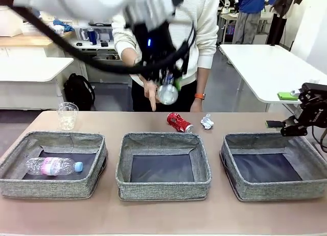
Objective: Sort the waste into the appropriate baskets.
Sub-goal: Place the picked waste into the Fabric basket indicated by the person.
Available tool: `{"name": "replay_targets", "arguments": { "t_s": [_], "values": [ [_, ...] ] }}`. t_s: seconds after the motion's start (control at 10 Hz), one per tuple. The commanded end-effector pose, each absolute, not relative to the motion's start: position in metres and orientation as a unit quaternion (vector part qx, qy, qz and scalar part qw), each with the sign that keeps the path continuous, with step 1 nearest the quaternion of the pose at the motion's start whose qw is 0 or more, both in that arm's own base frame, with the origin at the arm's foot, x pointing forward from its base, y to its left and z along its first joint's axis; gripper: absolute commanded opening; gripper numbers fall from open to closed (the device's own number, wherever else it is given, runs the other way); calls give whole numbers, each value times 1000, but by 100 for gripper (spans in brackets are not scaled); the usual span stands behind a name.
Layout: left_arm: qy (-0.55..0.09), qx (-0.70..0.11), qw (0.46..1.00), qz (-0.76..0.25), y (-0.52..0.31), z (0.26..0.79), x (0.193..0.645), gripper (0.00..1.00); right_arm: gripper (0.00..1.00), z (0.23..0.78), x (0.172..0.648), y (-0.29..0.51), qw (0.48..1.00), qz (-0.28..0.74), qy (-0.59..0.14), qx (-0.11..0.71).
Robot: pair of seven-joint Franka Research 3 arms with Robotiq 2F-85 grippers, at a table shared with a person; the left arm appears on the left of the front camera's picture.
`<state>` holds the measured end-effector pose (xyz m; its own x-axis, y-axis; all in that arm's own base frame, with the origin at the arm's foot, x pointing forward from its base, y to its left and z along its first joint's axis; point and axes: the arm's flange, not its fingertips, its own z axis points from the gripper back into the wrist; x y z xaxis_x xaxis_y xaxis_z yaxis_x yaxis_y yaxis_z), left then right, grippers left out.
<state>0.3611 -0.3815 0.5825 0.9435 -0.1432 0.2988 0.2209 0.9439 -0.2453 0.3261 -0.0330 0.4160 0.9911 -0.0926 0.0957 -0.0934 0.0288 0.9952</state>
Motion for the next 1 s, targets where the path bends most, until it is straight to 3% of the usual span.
{"name": "replay_targets", "arguments": {
  "t_s": [0.0,0.3,0.7,0.8,0.9],
  "values": [
    [-146,-127,978,-72,-379,535,355,44,100,421,326,-32,710,-6,-62,702],
    [-110,-112,982,-105,-393,470,348,44,100,421,326,-32,710,-6,-62,702],
    [-92,-125,985,-75,-391,470,355,46,100,421,326,-32,710,-6,-62,702],
    [-90,-123,985,-76,-390,470,357,100,100,421,326,-32,710,-6,-62,702],
    [-89,-124,985,-77,-389,470,358,100,100,421,326,-32,710,-6,-62,702]
  ]
}}
